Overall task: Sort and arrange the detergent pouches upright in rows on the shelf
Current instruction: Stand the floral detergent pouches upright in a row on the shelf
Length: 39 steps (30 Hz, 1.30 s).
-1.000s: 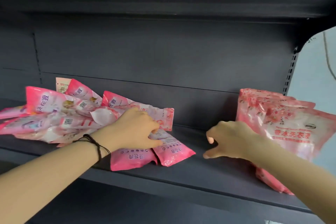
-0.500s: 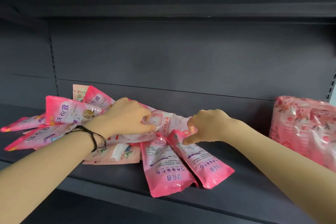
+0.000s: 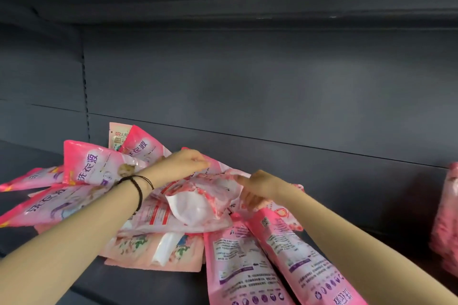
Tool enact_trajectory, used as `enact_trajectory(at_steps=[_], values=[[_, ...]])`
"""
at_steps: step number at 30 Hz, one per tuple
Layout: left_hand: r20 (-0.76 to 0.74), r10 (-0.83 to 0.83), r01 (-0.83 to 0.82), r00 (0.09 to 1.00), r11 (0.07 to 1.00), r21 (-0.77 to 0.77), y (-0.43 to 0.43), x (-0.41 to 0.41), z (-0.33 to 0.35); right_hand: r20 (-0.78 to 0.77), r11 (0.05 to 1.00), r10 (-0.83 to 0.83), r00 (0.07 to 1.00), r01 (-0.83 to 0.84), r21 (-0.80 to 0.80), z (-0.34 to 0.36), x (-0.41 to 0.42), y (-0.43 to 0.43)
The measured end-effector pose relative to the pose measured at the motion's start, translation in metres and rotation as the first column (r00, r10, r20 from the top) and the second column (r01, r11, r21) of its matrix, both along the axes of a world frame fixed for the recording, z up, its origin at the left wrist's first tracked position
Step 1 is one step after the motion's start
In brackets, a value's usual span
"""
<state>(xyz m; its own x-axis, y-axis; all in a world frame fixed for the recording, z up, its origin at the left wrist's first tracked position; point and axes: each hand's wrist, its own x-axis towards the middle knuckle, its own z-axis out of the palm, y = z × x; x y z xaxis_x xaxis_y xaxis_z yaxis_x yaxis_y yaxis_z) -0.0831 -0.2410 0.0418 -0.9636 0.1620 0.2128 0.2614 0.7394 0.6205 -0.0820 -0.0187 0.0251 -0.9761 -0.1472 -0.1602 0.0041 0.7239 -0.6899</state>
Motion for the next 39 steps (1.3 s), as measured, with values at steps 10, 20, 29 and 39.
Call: enact_trajectory(at_steps=[10, 20, 29, 39], values=[[0.038, -0.089, 0.079, 0.995, 0.971, 0.225, -0.001, -0.023, -0.026, 0.101, 0.891, -0.239, 0.966, 0.26, -0.372, -0.031, -0.031, -0.034], [0.182, -0.075, -0.066, 0.981, 0.744, 0.664, -0.002, -0.028, -0.032, 0.076, 0.262, -0.176, 0.981, 0.121, -0.957, -0.005, -0.002, -0.04], [0.03, -0.199, 0.044, 0.98, 0.358, 0.933, 0.019, -0.011, -0.019, -0.096, 0.355, -0.26, 0.961, 0.003, -0.935, 0.01, 0.036, -0.055], [-0.186, -0.36, 0.306, 0.914, 0.313, 0.899, 0.12, 0.033, 0.029, -0.31, 0.508, -0.455, 0.835, -0.042, -0.86, 0.053, 0.089, 0.047]])
